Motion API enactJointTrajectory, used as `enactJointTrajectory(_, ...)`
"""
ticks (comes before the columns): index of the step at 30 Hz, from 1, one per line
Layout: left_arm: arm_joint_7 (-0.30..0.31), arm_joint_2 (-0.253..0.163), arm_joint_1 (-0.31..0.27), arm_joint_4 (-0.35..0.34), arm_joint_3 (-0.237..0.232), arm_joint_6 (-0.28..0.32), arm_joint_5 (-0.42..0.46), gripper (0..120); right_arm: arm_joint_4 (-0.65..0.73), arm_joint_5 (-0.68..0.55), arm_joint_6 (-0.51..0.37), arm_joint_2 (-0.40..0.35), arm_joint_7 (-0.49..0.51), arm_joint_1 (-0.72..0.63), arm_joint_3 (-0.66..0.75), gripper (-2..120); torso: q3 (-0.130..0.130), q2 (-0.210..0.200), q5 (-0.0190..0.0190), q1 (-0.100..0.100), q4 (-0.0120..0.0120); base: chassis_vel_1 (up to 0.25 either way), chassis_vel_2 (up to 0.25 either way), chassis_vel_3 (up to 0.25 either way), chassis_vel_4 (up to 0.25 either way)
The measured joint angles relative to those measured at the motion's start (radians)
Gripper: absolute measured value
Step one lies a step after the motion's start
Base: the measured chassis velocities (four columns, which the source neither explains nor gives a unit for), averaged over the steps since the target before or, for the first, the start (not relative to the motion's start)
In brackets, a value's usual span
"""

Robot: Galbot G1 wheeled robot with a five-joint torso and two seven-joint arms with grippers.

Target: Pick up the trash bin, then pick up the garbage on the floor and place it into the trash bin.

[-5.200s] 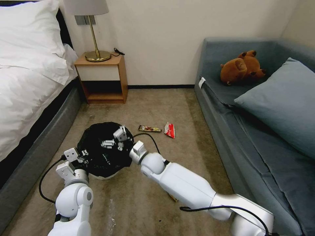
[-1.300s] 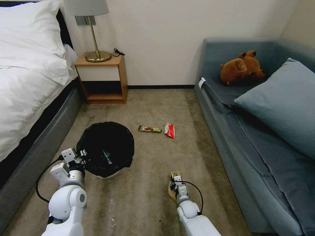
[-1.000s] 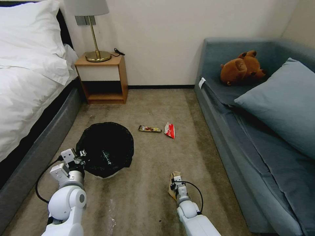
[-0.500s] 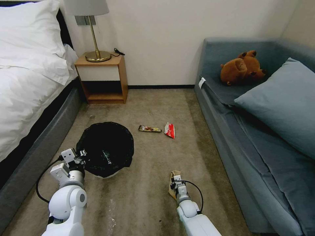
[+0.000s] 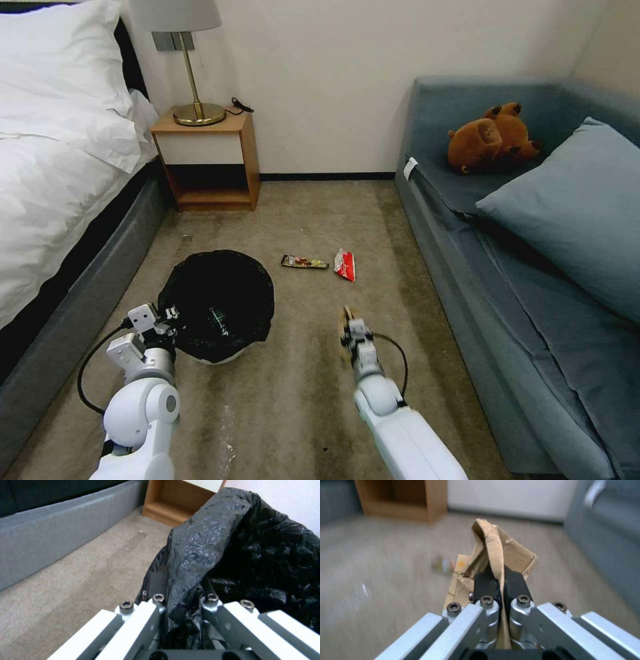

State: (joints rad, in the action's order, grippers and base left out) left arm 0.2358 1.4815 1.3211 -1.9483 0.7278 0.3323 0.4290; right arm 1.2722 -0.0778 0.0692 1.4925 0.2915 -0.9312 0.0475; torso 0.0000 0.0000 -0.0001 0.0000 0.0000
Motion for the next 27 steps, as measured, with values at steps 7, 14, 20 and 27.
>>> enactJointTrajectory(7, 0.003, 0.000, -0.007, 0.002, 0.000, 0.000, -0.003, 4, 0.155, -0.023, -0.053, -0.016, 0.102, 0.072, -0.124, 0, 0.000, 0.000, 0.0000, 0.000, 0.0000, 0.000, 0.000, 0.000, 0.000)
enactJointTrajectory(14, 0.003, -0.002, -0.012, 0.004, 0.000, 0.003, -0.010, 4, 0.217, -0.045, -0.088, -0.021, 0.165, 0.182, -0.222, 0, 0.000, 0.000, -0.0001, 0.000, 0.0000, 0.000, 0.000, 0.000, 0.000)
enactJointTrajectory(20, 0.004, 0.000, -0.026, 0.011, 0.001, 0.006, -0.017, 4, 0.188, -0.085, -0.082, -0.002, 0.194, 0.297, -0.286, 0, 0.000, 0.000, -0.0001, 0.000, 0.0001, 0.000, 0.000, 0.000, 0.000)
enactJointTrajectory(27, 0.005, 0.005, -0.049, 0.031, -0.011, 0.007, -0.029, 4, 0.166, -0.113, -0.067, 0.033, 0.199, 0.357, -0.338, 0, 0.000, 0.000, -0.0001, 0.000, -0.0001, 0.000, 0.000, 0.000, 0.000)
